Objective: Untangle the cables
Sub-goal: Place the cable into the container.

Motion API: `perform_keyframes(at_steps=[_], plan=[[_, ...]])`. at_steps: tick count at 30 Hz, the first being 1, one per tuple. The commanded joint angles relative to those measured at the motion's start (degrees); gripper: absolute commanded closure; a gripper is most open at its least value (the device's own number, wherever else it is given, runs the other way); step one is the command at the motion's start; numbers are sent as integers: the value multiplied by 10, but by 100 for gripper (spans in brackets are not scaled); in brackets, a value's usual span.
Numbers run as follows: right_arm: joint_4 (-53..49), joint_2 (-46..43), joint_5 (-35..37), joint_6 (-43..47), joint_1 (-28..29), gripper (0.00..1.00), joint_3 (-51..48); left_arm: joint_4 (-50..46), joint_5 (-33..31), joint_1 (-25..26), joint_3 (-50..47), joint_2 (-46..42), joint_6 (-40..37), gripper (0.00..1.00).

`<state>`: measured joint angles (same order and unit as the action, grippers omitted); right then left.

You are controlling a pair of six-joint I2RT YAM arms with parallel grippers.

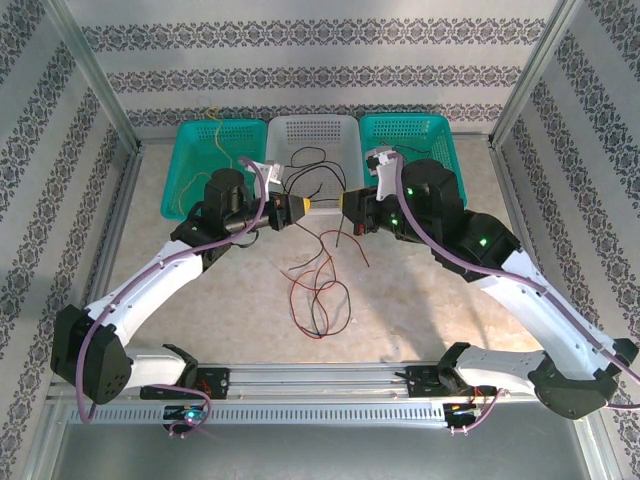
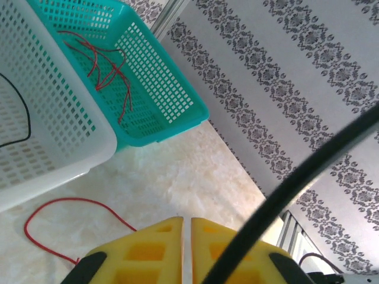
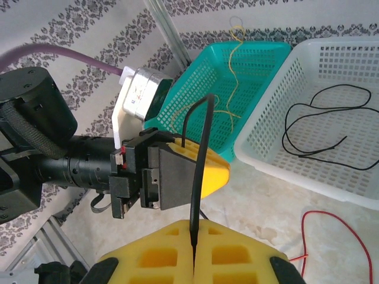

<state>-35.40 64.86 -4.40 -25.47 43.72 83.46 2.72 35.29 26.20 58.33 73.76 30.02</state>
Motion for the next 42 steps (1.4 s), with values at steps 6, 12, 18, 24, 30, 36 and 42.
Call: perform_keyframes(at_steps=[6,12,18,24,30,36,42], plan=[[10,-37,56,-3,-25,93,-14,38,87,4,34,-6,20,100],[14,-59,64,-22,-62,88,-49,52,139,4,49,-7,39,100],[6,-76,56,-52,-110,75,-87,69,150,3,60,1,59,100],[3,-92,48,-74,-138,71,-125,65,117,-8,63,-2,61,100],[5,-100,45,-79,-146,73,-143,49,24,-28,78,12,79,100],[3,-101,45,-83,-149,73,-154,30,-24,-46,122,49,86,100],[3,-96,35,-96,-150,72,-175,21,-47,-64,171,84,89,100]])
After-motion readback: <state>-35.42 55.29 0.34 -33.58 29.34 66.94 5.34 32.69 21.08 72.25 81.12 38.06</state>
